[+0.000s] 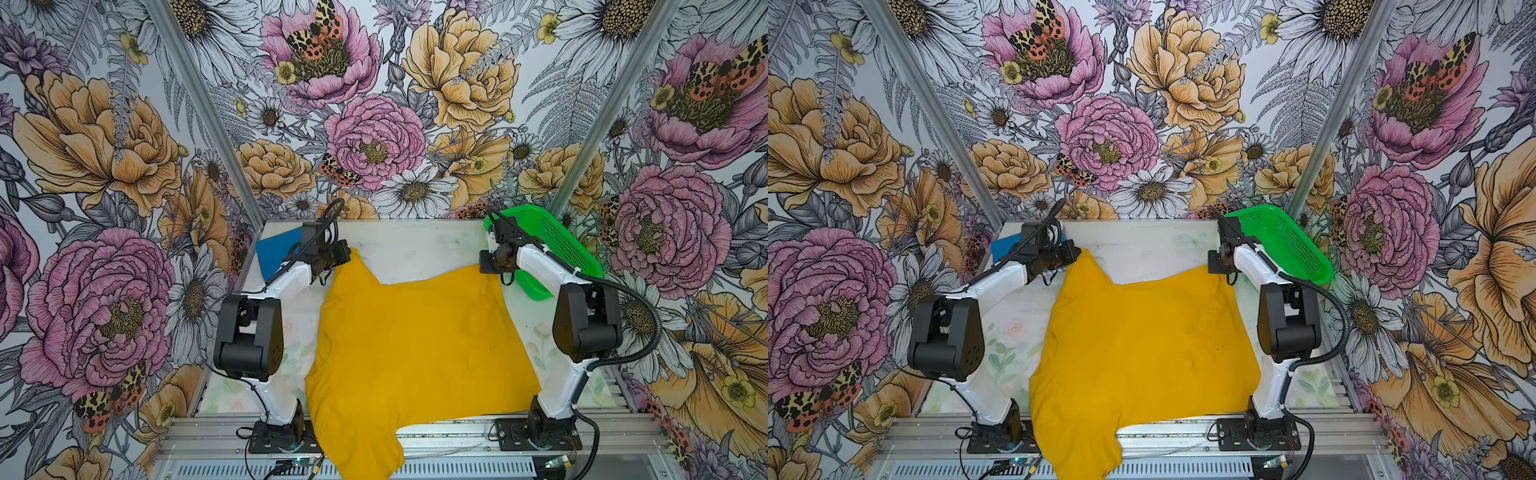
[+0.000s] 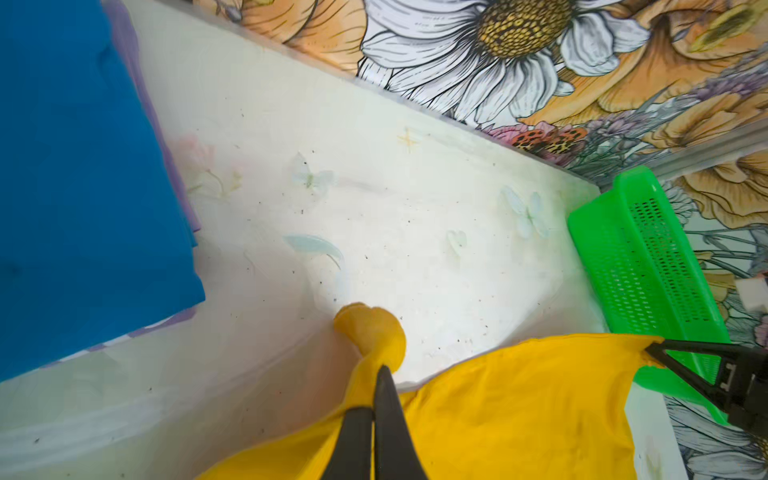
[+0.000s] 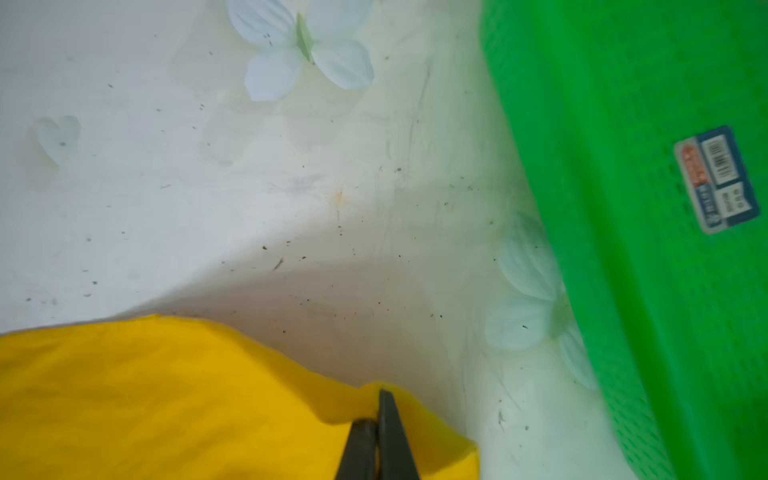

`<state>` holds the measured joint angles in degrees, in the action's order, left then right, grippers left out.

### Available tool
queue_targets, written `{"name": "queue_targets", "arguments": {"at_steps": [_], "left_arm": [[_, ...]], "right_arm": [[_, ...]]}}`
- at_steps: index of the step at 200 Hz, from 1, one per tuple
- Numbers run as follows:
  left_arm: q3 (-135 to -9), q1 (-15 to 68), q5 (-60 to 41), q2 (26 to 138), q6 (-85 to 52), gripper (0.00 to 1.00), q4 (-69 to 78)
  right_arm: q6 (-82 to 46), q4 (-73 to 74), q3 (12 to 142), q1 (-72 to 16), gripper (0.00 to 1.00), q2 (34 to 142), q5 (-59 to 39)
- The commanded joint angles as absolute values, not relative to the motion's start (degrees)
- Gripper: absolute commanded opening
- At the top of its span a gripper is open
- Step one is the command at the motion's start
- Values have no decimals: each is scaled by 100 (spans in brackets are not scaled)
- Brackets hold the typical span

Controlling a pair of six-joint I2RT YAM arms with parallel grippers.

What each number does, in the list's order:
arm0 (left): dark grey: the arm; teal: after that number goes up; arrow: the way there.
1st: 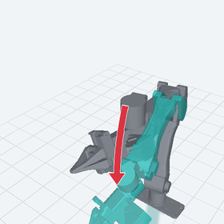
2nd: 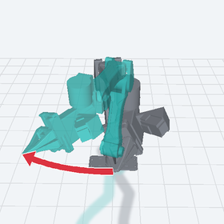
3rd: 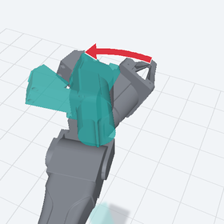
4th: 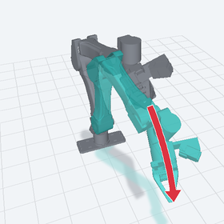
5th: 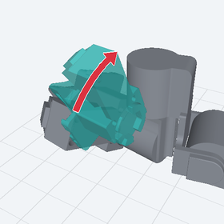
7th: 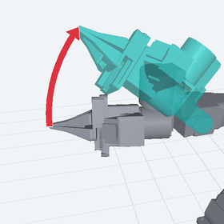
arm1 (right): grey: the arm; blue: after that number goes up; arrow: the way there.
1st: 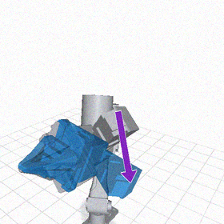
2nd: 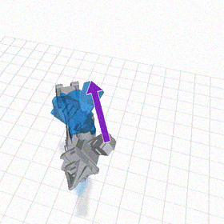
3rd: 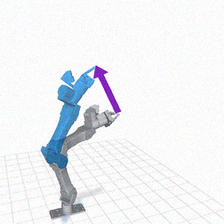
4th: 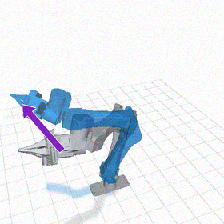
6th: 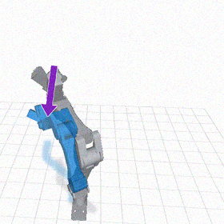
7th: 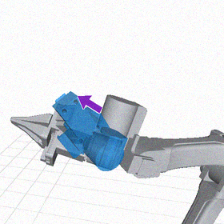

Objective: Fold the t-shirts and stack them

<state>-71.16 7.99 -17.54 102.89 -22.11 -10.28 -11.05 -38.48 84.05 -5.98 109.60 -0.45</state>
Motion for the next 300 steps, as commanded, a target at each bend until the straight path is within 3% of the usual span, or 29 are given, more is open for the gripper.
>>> {"name": "queue_targets", "arguments": {"at_steps": [1, 67, 105, 123, 142, 158, 194, 238, 260, 300], "left_arm": [[-7783, 892, -1784, 10369, -2243, 0, -380], [-8075, 884, -2358, 11214, -2590, 0, -66], [-7428, 783, -257, 9519, -2523, 0, -1147], [-7311, 1345, 394, 8825, -2387, 0, -1433], [-7790, 2282, 506, 9046, -2426, 0, -1660], [-8378, 2547, 452, 9746, -2437, 0, -1767], [-9057, 1581, -356, 11173, -2544, 0, -1785], [-8808, 766, -845, 11221, -2402, 0, -1347], [-8881, 618, -1393, 11403, -2302, 0, -1036], [-9131, 573, -1293, 11649, -2180, 0, -768]], "right_arm": [[-999, -3505, 8914, -559, 0, 10915, 288], [-946, -3564, 8702, -275, 0, 10862, 623], [-830, -3542, 8649, -328, 0, 10731, -106], [-894, -3555, 8691, -333, 0, 10781, -212], [-992, -3551, 8642, -288, 0, 10767, -146], [-983, -3558, 8563, -264, 0, 10715, -115], [-979, -3568, 8455, -253, 0, 10574, -73], [-1023, -3573, 8542, -260, 0, 10619, -62], [-1138, -3653, 8596, -263, 0, 10610, 392], [-1239, -3673, 8382, -255, 0, 10375, 1126]]}}
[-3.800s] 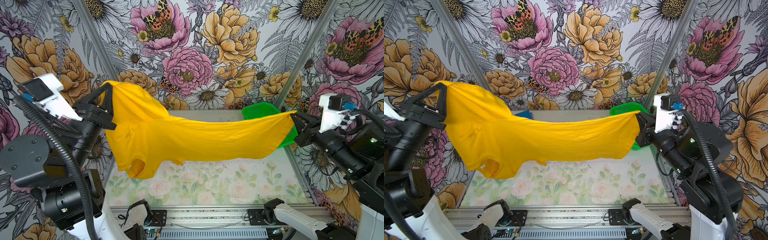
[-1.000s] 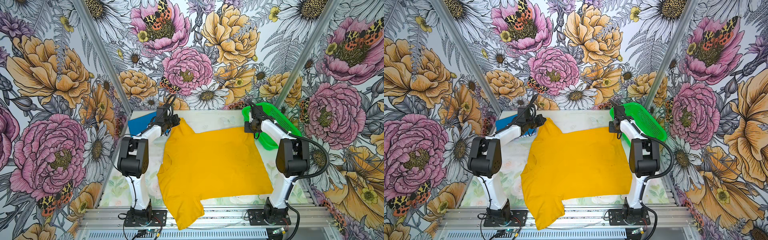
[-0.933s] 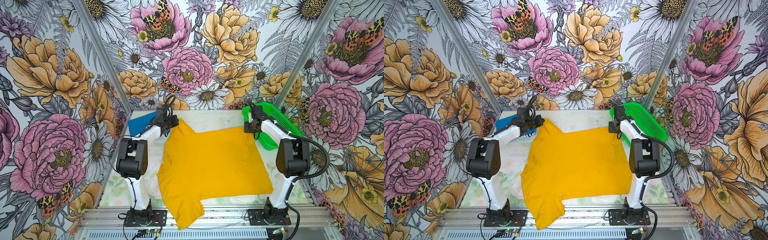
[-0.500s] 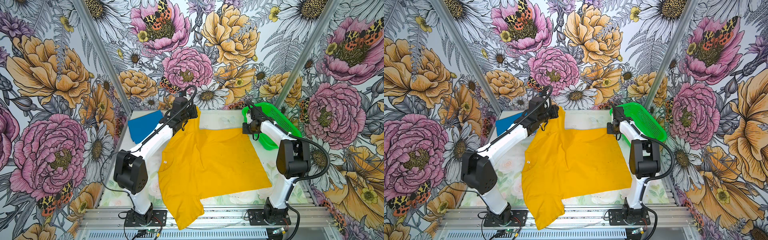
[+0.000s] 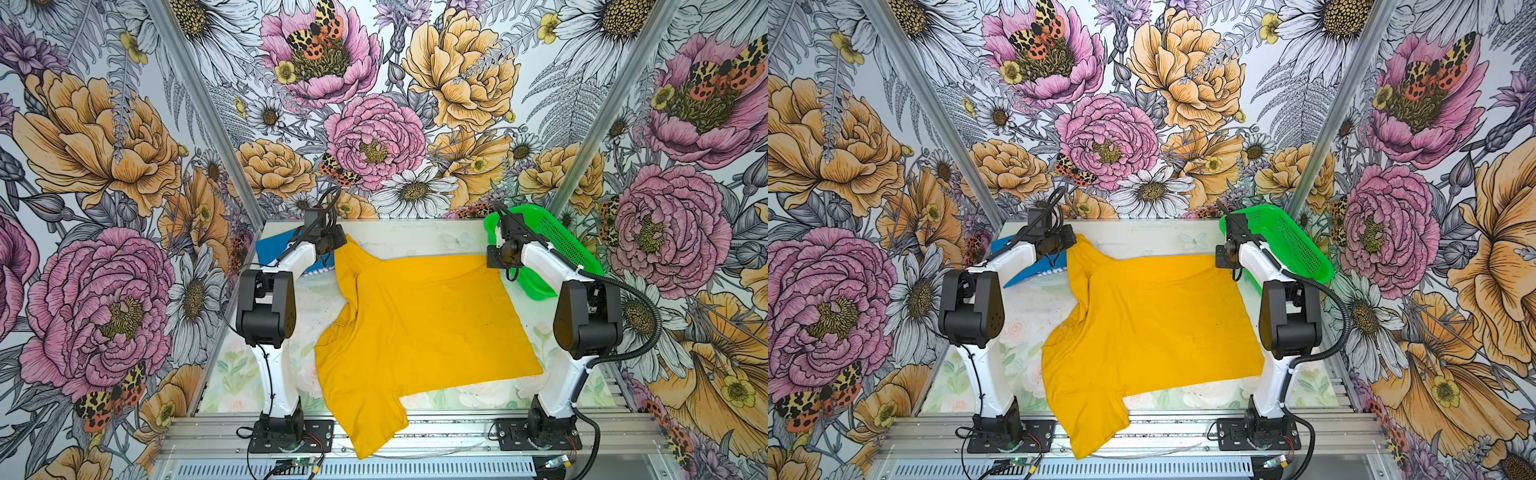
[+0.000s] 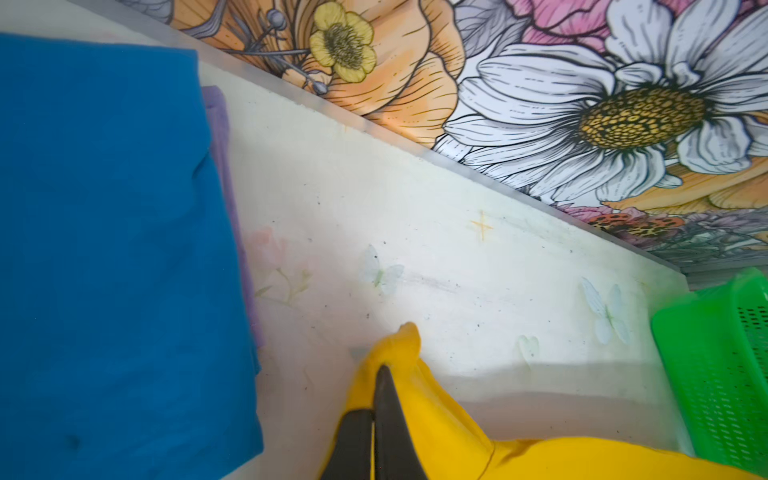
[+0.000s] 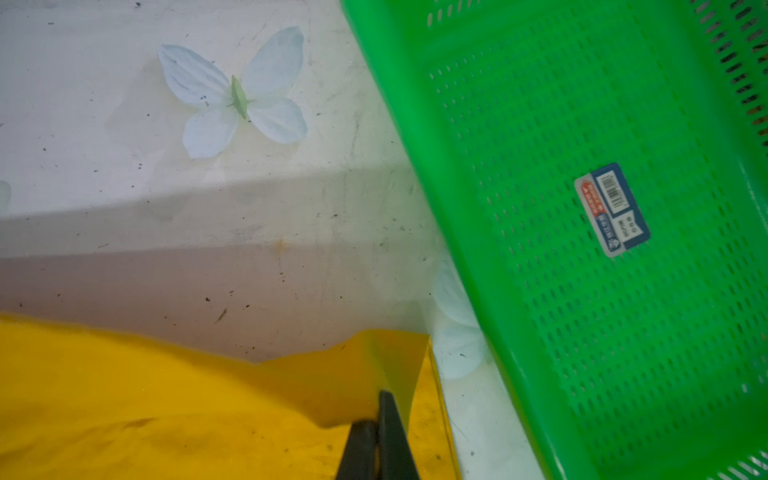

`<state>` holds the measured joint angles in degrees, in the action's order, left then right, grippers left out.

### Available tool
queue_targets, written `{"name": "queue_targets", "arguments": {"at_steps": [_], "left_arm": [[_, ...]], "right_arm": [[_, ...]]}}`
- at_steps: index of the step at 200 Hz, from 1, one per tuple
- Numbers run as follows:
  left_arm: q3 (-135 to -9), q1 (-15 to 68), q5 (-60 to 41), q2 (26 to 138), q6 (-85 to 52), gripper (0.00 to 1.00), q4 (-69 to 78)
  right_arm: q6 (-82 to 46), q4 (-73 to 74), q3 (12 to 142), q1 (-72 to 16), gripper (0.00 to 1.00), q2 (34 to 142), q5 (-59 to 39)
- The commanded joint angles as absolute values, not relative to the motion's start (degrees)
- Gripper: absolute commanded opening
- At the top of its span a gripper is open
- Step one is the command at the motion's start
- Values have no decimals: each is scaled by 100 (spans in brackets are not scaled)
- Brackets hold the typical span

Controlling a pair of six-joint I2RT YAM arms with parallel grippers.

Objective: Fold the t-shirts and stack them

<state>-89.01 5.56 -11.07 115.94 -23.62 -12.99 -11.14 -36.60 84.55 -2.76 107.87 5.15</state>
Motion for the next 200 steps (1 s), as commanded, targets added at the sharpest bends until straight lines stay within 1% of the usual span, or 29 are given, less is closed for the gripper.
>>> {"name": "queue_targets", "arguments": {"at_steps": [1, 19, 37, 49, 62, 71, 75, 78, 93, 101, 118, 128, 134, 142, 150, 164, 179, 200], "left_arm": [[-9131, 568, -1288, 11652, -2180, 0, -762], [-8800, 421, -1292, 11326, -2297, 0, -526], [-8136, 354, -608, 10593, -2130, 0, -591], [-7752, 240, -471, 10155, -2122, 0, -619], [-7584, 200, -565, 10070, -2070, 0, -597], [-7784, 283, -734, 10260, -1951, 0, -654], [-7978, 343, -873, 10370, -1880, 0, -700], [-8127, 400, -980, 10660, -1834, 0, -740], [-9458, 775, -1363, 11668, -1450, 0, -1180], [-10345, 941, -1410, 12339, -1195, 0, -1653], [-12770, 1223, -1484, 13832, -692, 0, -2881], [-13908, 1330, -1418, 14500, -415, 0, -3466], [-14373, 1373, -1325, 14752, -302, 0, -3709], [-14654, 1398, -1306, 14904, -209, 0, -3896], [-14570, 1356, -1416, 14859, -239, 0, -3912], [-14004, 1263, -1529, 14559, -314, 0, -3790], [-13062, 1154, -1571, 14029, -343, 0, -3370], [-11577, 959, -1615, 13206, -572, 0, -2417]], "right_arm": [[-1235, -3673, 8379, -255, 0, 10368, 1130], [-1187, -3665, 8292, -250, 0, 10286, 1090], [-1121, -3627, 8204, -288, 0, 10185, 1012], [-1075, -3604, 8202, -330, 0, 10186, 874], [-1062, -3595, 8215, -393, 0, 10212, 843], [-1040, -3599, 8218, -434, 0, 10235, 838], [-1052, -3605, 8210, -447, 0, 10239, 848], [-1054, -3604, 8202, -451, 0, 10235, 865], [-1080, -3604, 8106, -461, 0, 10156, 940], [-1122, -3612, 8031, -465, 0, 10061, 989], [-1209, -3621, 7807, -466, 0, 9824, 1142], [-1255, -3630, 7681, -453, 0, 9712, 1180], [-1250, -3638, 7629, -459, 0, 9672, 1170], [-1257, -3639, 7570, -465, 0, 9634, 1124], [-1249, -3639, 7534, -464, 0, 9618, 1086], [-1235, -3631, 7555, -467, 0, 9678, 1059], [-1235, -3641, 7686, -492, 0, 9807, 1012], [-1236, -3652, 7922, -546, 0, 9966, 1016]]}}
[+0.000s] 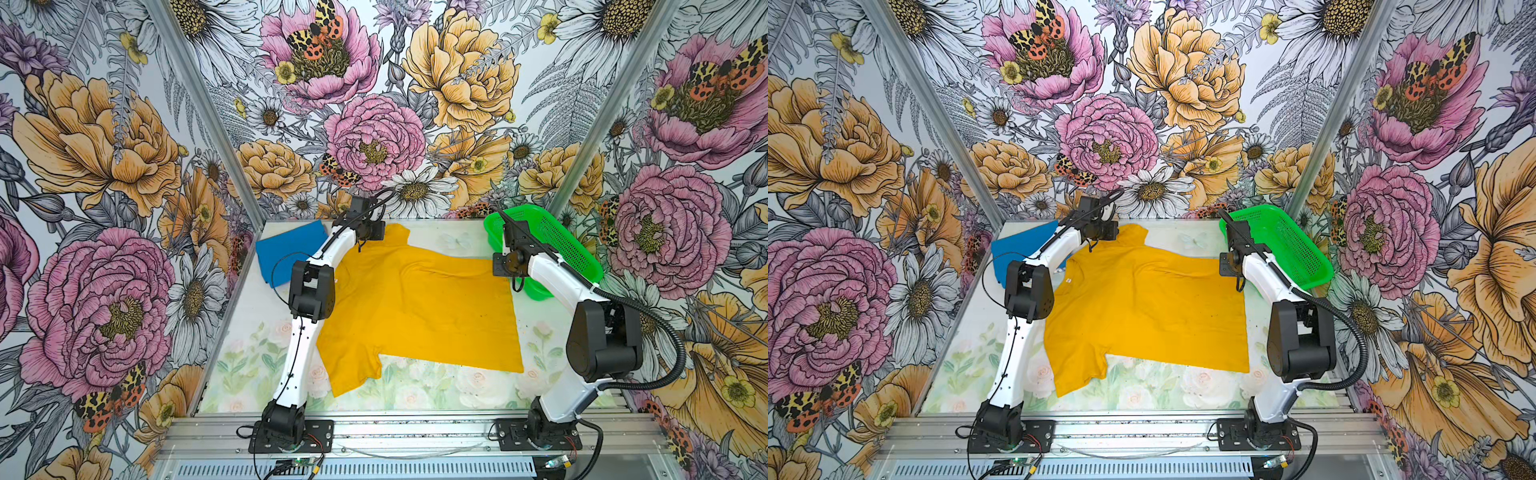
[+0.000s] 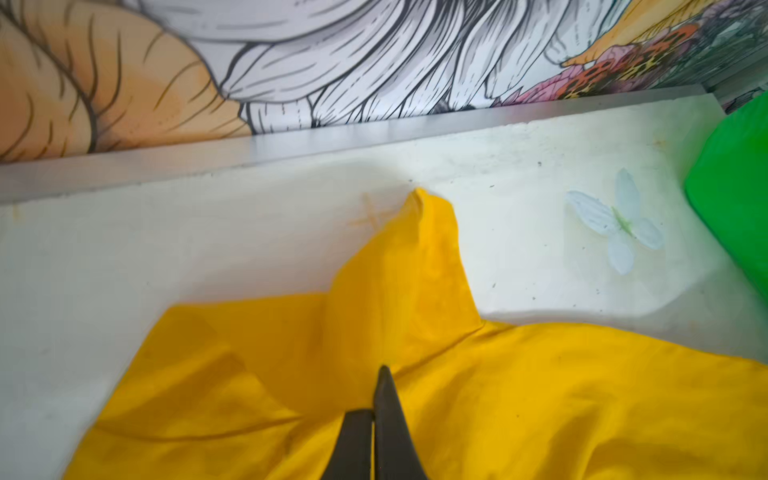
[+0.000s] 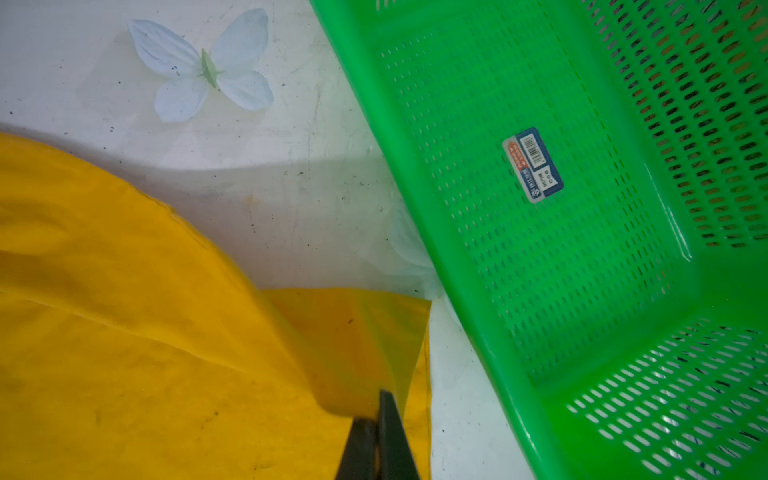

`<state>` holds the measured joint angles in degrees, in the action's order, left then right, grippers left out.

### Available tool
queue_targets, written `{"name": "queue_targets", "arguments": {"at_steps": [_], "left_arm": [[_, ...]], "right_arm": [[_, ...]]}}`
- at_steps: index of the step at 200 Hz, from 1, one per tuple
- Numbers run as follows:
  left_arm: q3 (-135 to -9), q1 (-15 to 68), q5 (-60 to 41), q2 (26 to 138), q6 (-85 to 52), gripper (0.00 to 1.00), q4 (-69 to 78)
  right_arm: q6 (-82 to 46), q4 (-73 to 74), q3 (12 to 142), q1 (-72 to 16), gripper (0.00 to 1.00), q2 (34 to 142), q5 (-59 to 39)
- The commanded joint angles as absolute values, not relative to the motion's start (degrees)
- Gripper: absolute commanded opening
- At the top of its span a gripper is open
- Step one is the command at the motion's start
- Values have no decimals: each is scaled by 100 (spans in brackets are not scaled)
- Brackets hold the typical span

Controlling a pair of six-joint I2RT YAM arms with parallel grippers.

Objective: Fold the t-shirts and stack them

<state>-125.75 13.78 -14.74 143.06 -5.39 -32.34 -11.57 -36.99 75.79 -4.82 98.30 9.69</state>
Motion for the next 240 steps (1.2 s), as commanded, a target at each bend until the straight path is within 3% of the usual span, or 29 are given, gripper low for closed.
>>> {"name": "queue_targets", "arguments": {"at_steps": [1, 107, 175, 240], "left_arm": [[-11523, 945, -1621, 13164, -589, 0, -2382], [-9148, 494, -2528, 11602, -1562, 0, -672], [-7050, 436, -2208, 10139, -2335, 0, 383], [-5886, 567, -2102, 9333, -2639, 0, 618]], "right_arm": [[-1233, -3654, 7929, -550, 0, 9975, 1013], [-960, -3711, 7619, -466, 0, 9797, 1478], [-800, -3502, 7211, -665, 0, 9702, 1698], [-560, -3089, 6475, -719, 0, 9535, 2320]]}}
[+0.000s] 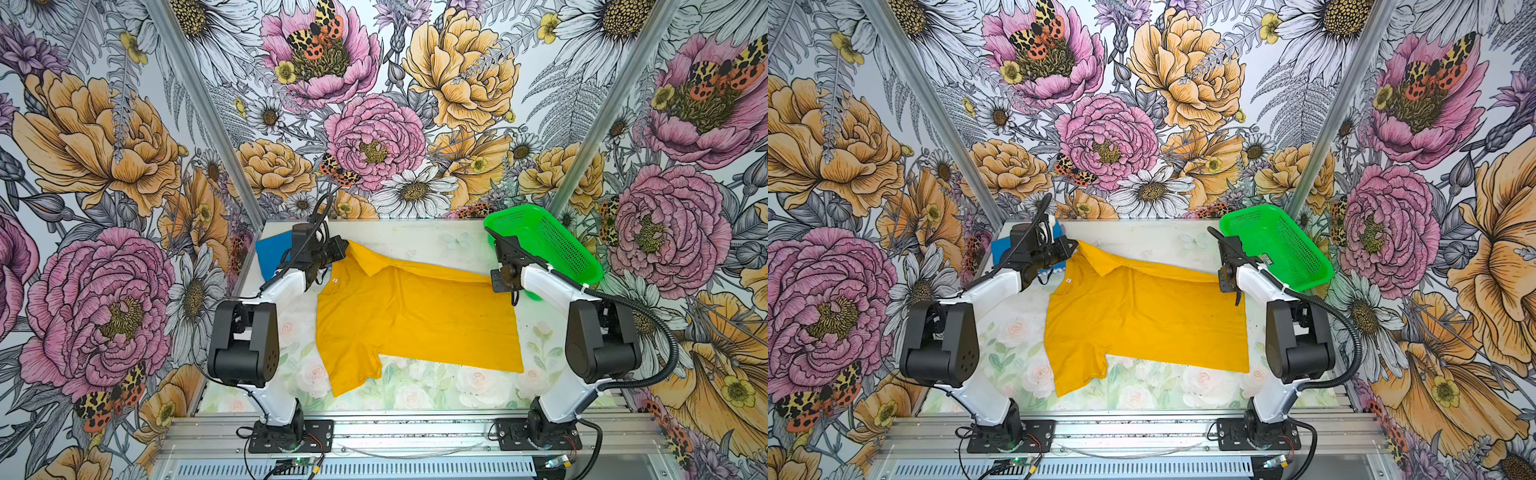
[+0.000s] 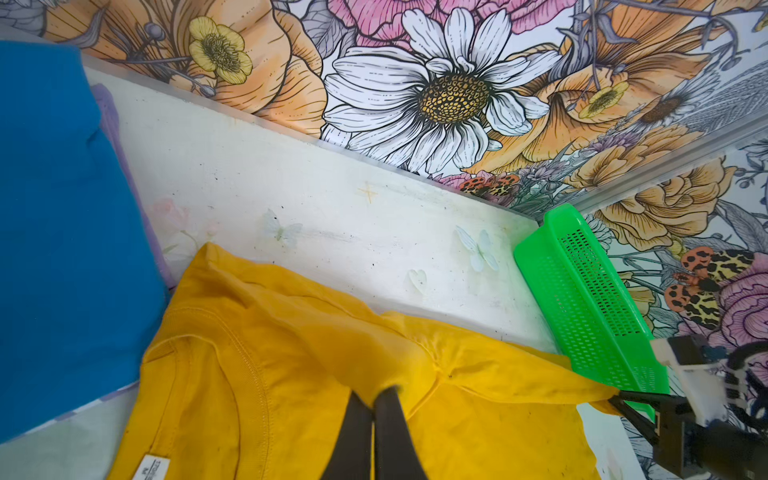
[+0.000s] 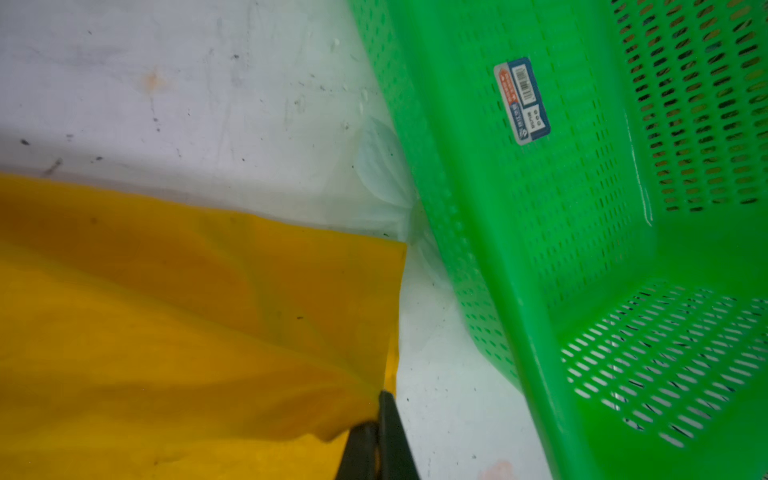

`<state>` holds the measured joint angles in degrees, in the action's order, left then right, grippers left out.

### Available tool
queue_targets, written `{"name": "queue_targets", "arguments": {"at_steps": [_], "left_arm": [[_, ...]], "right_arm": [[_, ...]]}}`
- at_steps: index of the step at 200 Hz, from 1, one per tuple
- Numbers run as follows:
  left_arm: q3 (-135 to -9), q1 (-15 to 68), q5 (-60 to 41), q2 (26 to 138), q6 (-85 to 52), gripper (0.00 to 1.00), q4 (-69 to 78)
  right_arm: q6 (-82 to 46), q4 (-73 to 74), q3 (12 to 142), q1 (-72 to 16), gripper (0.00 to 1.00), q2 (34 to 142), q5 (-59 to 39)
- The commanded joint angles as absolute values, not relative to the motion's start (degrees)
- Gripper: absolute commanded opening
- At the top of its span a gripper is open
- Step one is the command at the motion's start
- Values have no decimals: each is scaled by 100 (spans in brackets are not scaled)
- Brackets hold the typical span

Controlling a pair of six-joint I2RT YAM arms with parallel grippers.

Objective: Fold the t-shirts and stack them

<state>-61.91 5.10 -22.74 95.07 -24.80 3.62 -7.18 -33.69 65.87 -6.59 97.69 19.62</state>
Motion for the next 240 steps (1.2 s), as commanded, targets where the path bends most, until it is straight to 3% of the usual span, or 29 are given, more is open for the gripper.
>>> {"name": "queue_targets", "arguments": {"at_steps": [1, 65, 103, 171, 207, 240], "left_arm": [[-5865, 578, -2088, 9329, -2638, 0, 616], [-5076, 1032, -1159, 9773, -3195, 0, 423], [-4744, 1151, -599, 9771, -3494, 0, 54], [-4372, 995, -344, 9783, -3652, 0, -467], [-3527, 1058, -175, 9432, -4293, 0, -167], [-2769, 1660, 545, 8737, -4961, 0, -206]], "right_arm": [[-557, -3092, 6468, -724, 0, 9531, 2320], [-747, -3233, 6345, -1264, 0, 9990, 2080], [-1115, -3875, 6582, -1290, 0, 10510, 2807], [-1196, -3956, 6464, -1202, 0, 10734, 2785], [-1009, -3996, 6394, -1491, 0, 10750, 2384], [-1175, -4255, 6227, -1809, 0, 10512, 2246]]}}
